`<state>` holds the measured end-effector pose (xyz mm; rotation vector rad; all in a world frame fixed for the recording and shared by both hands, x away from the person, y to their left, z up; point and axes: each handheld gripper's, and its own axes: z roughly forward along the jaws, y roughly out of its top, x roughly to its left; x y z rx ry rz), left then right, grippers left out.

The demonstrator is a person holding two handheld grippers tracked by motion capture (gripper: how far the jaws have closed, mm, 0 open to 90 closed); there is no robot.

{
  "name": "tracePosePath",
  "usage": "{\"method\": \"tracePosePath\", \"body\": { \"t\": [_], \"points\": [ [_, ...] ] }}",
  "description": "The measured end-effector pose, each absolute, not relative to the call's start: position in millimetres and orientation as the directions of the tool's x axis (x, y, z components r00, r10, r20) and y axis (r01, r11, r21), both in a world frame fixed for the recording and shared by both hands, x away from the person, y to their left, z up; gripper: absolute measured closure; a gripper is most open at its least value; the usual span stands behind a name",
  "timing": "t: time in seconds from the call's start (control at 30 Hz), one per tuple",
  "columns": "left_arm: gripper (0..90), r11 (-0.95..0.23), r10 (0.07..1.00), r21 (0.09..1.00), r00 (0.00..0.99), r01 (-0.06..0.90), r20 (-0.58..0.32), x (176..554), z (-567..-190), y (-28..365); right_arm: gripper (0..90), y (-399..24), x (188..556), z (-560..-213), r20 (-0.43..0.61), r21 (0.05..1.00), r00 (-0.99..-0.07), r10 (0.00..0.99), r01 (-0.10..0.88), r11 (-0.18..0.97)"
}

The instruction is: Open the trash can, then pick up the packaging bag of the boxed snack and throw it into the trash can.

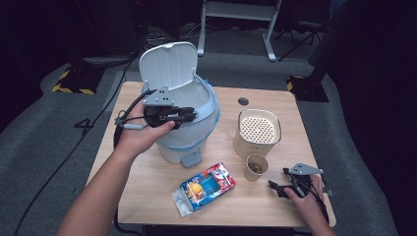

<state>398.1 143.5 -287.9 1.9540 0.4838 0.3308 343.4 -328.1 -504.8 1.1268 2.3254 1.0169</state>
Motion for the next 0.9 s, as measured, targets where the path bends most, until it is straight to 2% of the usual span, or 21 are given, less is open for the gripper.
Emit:
{"method": "tracePosePath", "body": {
  "t": [0.13, 0.27, 0.63, 0.9],
  "points": [
    [57.2, -0.323, 0.461, 0.930, 0.887, 0.176, -0.007, 395.2, -289.9, 146.6, 16.1, -328.1, 343.4, -504.8, -0.011, 0.738, -0.616, 0.788, 0.527, 0.422],
    [48.3, -0.293, 0.390, 0.947, 0.921, 0.134, -0.010, 380.2, -288.7, 147.1, 16.1, -328.1, 343.3, -504.8, -0.012, 0.738, -0.616, 0.788, 0.527, 0.422],
    [44.5, -0.302, 0.341, 0.947, 0.940, 0.109, 0.001, 349.7, -301.6, 147.1, 16.1, -328.1, 343.3, -504.7, -0.011, 0.738, -0.616, 0.788, 0.527, 0.422],
    [43.6, -0.318, 0.311, 0.936, 0.949, 0.149, -0.046, 338.2, -338.2, 142.3, 16.1, -328.1, 343.3, -504.7, -0.011, 0.738, -0.616, 0.788, 0.527, 0.422]
  ]
}}
